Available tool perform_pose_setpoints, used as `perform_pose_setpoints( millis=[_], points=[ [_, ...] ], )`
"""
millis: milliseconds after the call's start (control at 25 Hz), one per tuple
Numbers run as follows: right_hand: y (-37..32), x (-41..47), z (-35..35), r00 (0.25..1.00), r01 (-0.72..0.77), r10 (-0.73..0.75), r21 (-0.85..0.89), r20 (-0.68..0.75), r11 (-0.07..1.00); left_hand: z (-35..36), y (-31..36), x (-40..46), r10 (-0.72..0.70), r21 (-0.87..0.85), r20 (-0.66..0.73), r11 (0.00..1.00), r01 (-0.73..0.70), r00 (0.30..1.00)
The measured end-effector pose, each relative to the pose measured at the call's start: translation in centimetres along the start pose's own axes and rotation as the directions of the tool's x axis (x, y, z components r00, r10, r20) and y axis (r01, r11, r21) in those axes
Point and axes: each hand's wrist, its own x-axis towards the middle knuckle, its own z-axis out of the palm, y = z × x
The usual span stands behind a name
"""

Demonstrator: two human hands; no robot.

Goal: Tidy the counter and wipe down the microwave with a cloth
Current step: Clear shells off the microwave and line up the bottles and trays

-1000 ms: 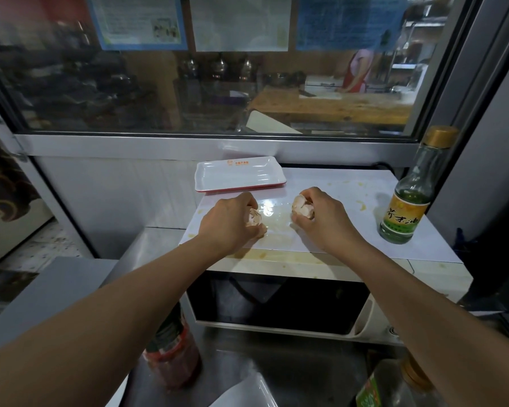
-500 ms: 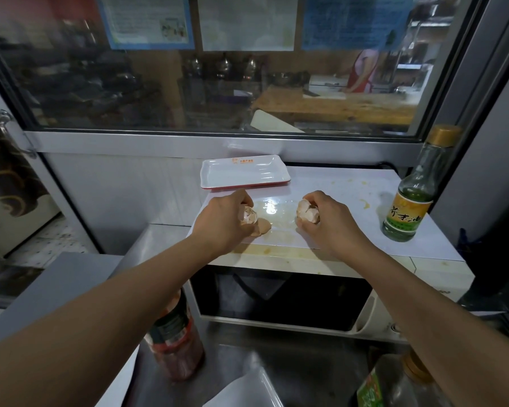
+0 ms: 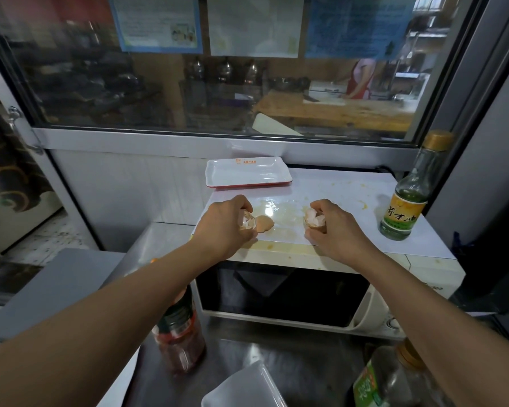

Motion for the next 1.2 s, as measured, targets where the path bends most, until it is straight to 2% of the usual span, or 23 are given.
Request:
perform_pose_setpoints(
  millis=[720, 960, 1120, 1200],
  points=[
    [-0.6, -0.7, 0.1, 1.000, 0.011, -0.009, 0.068, -0.028, 0.998, -0.8, 0.2, -0.9, -0.007, -0.009, 0.008, 1.000, 0.007, 1.000],
    [-2.7, 0.0, 0.8, 0.988, 0.139, -0.139, -0.007, -0.059, 0.990, -1.6, -0.9, -1.1, -0.043, 0.018, 0.003, 0.999, 0.043, 0.999],
    [-4.4, 1.0, 2.0, 0.982, 0.187, -0.185, -0.072, 0.025, 0.980, -2.0, -1.4, -0.9, -0.052, 0.019, -0.002, 0.998, 0.052, 0.999],
    [-5.2, 1.7, 2.6, 0.978, 0.209, -0.202, -0.166, 0.057, 0.964, -2.1, -1.8, -0.8, -0.050, 0.017, -0.005, 0.999, 0.050, 0.999]
  ],
)
